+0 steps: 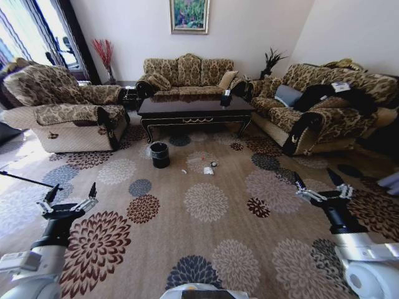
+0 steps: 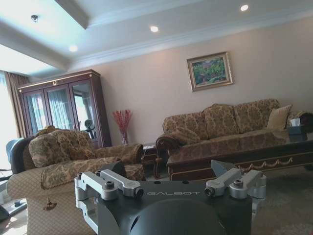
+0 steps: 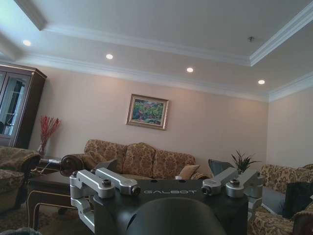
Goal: Move to the front of the table and pick up the trash from the floor, then place it into the trash bin.
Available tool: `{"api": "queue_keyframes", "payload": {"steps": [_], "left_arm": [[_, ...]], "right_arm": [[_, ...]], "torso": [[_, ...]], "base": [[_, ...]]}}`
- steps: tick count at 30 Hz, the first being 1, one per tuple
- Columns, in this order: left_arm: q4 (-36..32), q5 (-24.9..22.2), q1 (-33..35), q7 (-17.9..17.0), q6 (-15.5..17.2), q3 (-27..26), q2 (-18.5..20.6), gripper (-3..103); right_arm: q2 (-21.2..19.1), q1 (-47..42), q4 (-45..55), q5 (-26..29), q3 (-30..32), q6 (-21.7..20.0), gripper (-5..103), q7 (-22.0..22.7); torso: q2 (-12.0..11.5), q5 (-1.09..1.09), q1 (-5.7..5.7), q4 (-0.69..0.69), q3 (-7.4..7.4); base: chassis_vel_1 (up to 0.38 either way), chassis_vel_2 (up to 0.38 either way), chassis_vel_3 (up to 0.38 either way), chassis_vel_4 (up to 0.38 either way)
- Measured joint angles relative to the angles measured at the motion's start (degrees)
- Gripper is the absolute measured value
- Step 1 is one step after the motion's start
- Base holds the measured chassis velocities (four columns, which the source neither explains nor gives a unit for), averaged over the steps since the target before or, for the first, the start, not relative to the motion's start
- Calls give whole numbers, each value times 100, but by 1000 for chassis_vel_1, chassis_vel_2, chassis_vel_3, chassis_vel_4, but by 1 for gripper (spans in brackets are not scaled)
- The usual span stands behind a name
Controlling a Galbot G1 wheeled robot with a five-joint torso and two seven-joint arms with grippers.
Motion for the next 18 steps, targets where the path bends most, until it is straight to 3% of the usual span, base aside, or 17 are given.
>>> {"api": "queue_keyframes", "payload": {"steps": [7,18], "left_arm": [[154,77,-81,8,111,33,38,100],[-5,-9,-137,29,137,-30,63,100]], "right_arm": [[-49,-10,-39,-277,69,-108,100,24],[-3,-7,-30,-269,-7,-92,100,48]], "torso": [[-177,0,-81,0,-95],[-449,0,-191,1,-258]], "base": [[0,0,0,0],[0,0,0,0]]}}
